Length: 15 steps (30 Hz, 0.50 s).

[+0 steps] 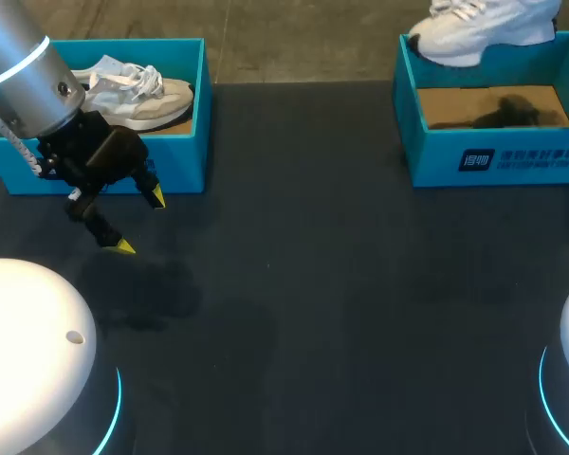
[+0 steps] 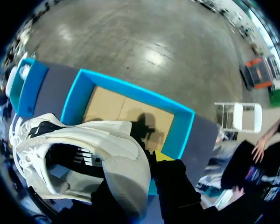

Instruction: Take the shoe out of the shoebox, open the shoe tongue, remove and reinsert the insole, then place the shoe into the shoebox

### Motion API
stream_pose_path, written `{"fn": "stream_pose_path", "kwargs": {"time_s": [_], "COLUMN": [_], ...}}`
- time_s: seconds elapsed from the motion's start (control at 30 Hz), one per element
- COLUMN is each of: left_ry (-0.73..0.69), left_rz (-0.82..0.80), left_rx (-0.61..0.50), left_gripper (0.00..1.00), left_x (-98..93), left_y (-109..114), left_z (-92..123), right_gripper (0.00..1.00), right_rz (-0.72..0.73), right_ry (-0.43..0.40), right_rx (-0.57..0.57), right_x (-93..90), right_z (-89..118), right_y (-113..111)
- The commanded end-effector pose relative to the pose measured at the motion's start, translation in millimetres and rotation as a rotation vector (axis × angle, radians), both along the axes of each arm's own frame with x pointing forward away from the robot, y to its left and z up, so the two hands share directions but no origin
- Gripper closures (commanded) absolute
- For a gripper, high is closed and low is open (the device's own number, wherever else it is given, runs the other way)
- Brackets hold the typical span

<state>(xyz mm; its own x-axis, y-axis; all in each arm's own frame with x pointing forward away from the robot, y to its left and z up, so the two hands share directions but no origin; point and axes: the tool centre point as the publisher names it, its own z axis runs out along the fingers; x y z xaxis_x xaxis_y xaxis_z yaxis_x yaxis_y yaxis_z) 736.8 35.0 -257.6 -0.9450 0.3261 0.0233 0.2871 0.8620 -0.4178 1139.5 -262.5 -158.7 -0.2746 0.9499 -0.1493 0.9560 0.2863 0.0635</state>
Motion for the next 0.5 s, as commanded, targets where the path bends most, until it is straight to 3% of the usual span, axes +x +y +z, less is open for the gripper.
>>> {"fn": "stream_pose_path", "kwargs": {"time_s": [0.03, 0.1, 0.5], "left_ry": [-0.001, -0.001, -0.001], "left_rz": [0.000, 0.000, 0.000], "left_rx": [0.002, 0.002, 0.002], "left_gripper": [0.00, 0.00, 0.00], "left_x": [-0.8, -0.8, -0.8], "left_y": [0.3, 0.3, 0.3], "left_z": [0.5, 0.5, 0.5], "right_gripper": [1.00, 1.00, 1.00], "right_rz": [-0.142, -0.204, -0.204], "right_ry": [-0.024, -0.020, -0.020], "right_rx": [0.031, 0.054, 0.054], "right_x": [-11.0, -16.4, -16.4], "right_z": [-1.9, -7.4, -7.4], "right_y": [0.3, 3.3, 3.3]}}
